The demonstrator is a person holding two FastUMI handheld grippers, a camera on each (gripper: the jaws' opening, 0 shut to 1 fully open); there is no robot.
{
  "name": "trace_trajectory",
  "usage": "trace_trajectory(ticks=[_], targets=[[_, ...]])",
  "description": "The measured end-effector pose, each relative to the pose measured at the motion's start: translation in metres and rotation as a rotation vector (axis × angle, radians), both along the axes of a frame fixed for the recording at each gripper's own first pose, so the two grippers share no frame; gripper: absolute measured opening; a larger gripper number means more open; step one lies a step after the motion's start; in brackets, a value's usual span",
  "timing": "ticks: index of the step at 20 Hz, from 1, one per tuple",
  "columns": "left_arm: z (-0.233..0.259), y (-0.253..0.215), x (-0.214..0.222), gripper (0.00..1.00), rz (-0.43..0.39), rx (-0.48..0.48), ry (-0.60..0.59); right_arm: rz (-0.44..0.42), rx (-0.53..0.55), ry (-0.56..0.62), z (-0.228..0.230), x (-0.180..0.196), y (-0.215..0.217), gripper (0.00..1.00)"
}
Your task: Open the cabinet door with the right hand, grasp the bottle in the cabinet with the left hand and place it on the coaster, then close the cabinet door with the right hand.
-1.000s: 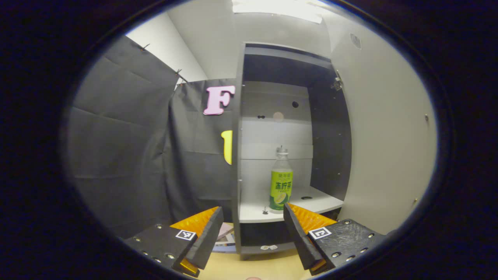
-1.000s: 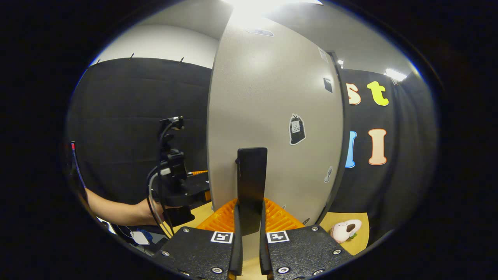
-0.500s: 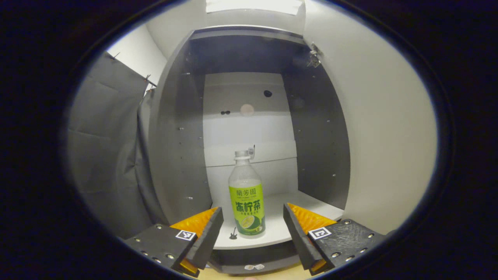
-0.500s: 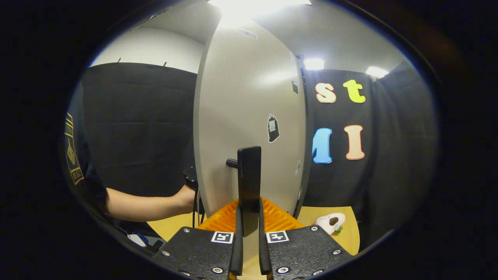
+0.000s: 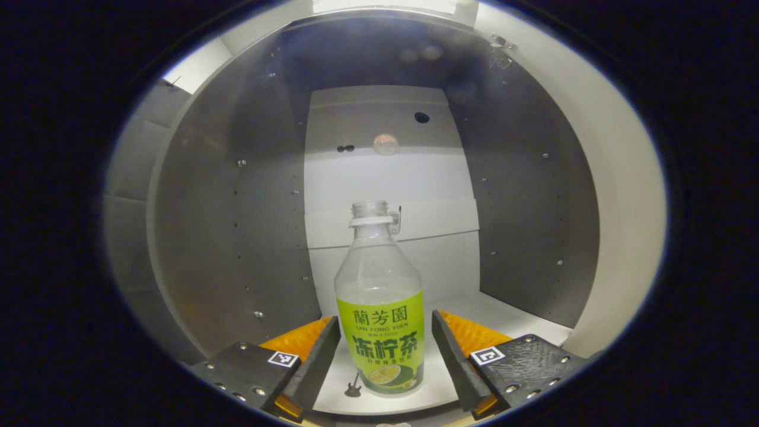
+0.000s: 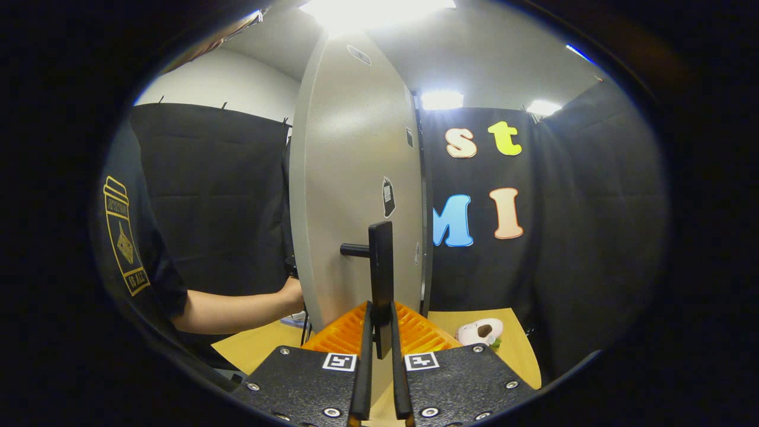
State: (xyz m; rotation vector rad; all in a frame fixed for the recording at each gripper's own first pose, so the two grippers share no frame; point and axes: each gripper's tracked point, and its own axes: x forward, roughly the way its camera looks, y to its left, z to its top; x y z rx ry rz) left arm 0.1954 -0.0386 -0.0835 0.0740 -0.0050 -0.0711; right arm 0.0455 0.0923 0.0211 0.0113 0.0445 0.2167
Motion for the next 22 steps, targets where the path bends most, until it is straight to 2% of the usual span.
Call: trace_trajectory(ticks=[3,4,5,6,7,8,9,10,12,14,15,16,17,18,19,20,21,22], targets=[[-0.008,-0.001,0.007,0.89,0.006,-0.023,0.01,0.007,0.022,-0.017,0.005,-0.012,-0.011,0.2],[-0.01,-0.003,0.01,0.89,0.006,-0.023,0.016,0.001,0.023,-0.029,0.008,-0.017,-0.016,0.32],[-0.011,-0.003,0.01,0.89,0.009,-0.021,0.018,-0.03,0.01,-0.037,0.01,-0.02,-0.025,0.38],[-0.01,-0.004,0.011,0.89,0.012,-0.023,0.014,-0.069,-0.006,-0.044,0.01,-0.023,-0.042,0.37],[-0.009,-0.005,0.011,0.89,0.012,-0.021,0.009,-0.103,-0.011,-0.051,0.011,-0.025,-0.056,0.41],[-0.009,-0.004,0.013,0.89,0.021,-0.014,0.002,-0.132,-0.001,-0.067,0.013,-0.024,-0.067,0.48],[-0.007,-0.001,0.015,0.81,0.03,-0.008,-0.004,-0.15,0.024,-0.089,0.019,-0.024,-0.077,0.5],[-0.004,0.002,0.015,0.72,0.036,-0.002,-0.007,-0.16,0.053,-0.112,0.024,-0.024,-0.083,0.59],[-0.006,0.003,0.013,0.72,0.047,-0.001,-0.005,-0.187,0.078,-0.139,0.028,-0.025,-0.1,0.8],[-0.003,0.006,0.008,0.72,0.063,-0.011,-0.009,-0.208,0.076,-0.159,0.028,-0.026,-0.115,0.82],[-0.005,0.012,0.011,0.72,0.081,-0.012,-0.01,-0.234,0.064,-0.163,0.025,-0.025,-0.127,0.8],[-0.002,0.017,0.003,0.75,0.099,-0.012,-0.013,-0.257,0.051,-0.159,0.02,-0.021,-0.139,0.84],[0.003,0.021,-0.003,0.68,0.112,-0.011,-0.022,-0.268,0.042,-0.15,0.012,-0.016,-0.147,0.84],[0.007,0.022,-0.012,0.75,0.124,-0.01,-0.03,-0.284,0.038,-0.138,0.004,-0.011,-0.154,0.84],[0.01,0.023,-0.021,0.62,0.128,-0.007,-0.036,-0.303,0.038,-0.13,-0.003,-0.009,-0.163,0.84],[0.013,0.026,-0.03,0.75,0.136,0.003,-0.039,-0.329,0.037,-0.128,-0.006,-0.008,-0.172,0.84],[0.018,0.028,-0.04,0.68,0.144,0.014,-0.047,-0.349,0.037,-0.138,-0.008,-0.004,-0.182,0.84],[0.023,0.029,-0.052,0.74,0.148,0.022,-0.054,-0.366,0.039,-0.141,-0.011,0.006,-0.188,0.84]])
